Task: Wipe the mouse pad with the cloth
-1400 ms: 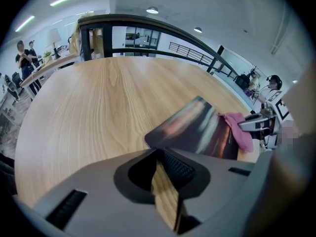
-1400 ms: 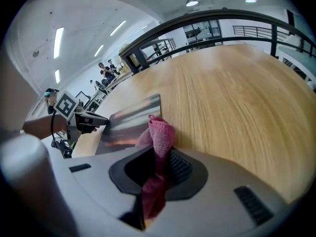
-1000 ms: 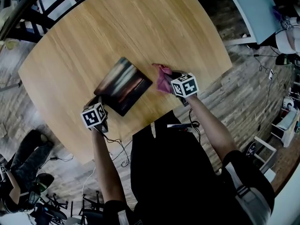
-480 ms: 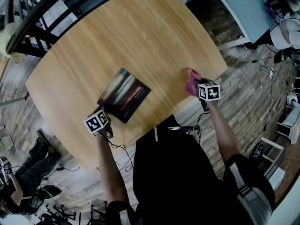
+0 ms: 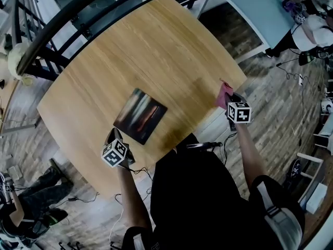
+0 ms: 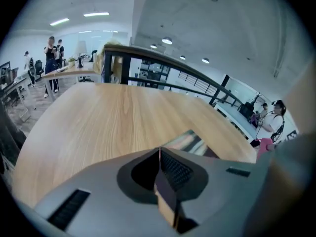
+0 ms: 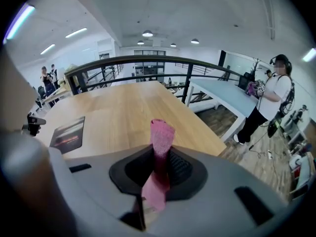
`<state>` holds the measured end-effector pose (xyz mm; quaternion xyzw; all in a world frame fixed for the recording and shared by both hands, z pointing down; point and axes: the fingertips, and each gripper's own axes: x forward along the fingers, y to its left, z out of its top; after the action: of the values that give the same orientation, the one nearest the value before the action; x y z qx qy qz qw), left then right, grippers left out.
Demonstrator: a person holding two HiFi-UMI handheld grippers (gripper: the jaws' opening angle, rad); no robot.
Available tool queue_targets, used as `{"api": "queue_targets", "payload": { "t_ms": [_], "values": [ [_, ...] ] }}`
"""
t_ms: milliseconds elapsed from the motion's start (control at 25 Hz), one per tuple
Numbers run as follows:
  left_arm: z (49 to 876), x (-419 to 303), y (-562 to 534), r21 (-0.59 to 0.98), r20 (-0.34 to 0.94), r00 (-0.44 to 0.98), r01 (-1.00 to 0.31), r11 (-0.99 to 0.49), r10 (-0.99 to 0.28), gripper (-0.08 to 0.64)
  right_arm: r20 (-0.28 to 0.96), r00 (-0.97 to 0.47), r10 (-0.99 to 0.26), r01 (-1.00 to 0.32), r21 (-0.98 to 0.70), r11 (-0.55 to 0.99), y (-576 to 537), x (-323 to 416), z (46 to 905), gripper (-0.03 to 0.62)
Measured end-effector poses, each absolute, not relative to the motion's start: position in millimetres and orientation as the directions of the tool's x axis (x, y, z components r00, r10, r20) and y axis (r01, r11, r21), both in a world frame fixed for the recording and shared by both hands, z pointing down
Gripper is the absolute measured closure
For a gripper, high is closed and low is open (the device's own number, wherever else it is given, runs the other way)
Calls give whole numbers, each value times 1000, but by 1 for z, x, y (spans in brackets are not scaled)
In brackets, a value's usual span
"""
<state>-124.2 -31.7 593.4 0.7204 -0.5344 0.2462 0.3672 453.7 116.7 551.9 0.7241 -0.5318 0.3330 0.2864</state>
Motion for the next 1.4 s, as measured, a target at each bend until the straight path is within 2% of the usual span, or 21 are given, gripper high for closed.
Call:
{"api": "queue_targets", "payload": {
  "t_ms": [160,400,720,1000,1400],
  "values": [
    [538,-115,-38,255,634,317,-947,-196,-705,534,720,200,-664,-967,37,-251,99,433,515,526],
    [439,-115,-34,202,366,317,-945,-258,-875,535,594,152,-790,-982,3,-186,70,383,459,526],
    [343,-126,-2,132,112,291,-952,-276,-950,537,450,-3,-893,-998,-61,-27,41,289,390,526],
    [321,-126,31,121,40,303,-947,-296,-952,537,341,-137,-930,-989,-104,107,41,206,347,526],
    [280,-118,75,144,-10,323,-936,-321,-946,537,286,-335,-898,-939,-176,295,64,117,323,526]
  ]
}}
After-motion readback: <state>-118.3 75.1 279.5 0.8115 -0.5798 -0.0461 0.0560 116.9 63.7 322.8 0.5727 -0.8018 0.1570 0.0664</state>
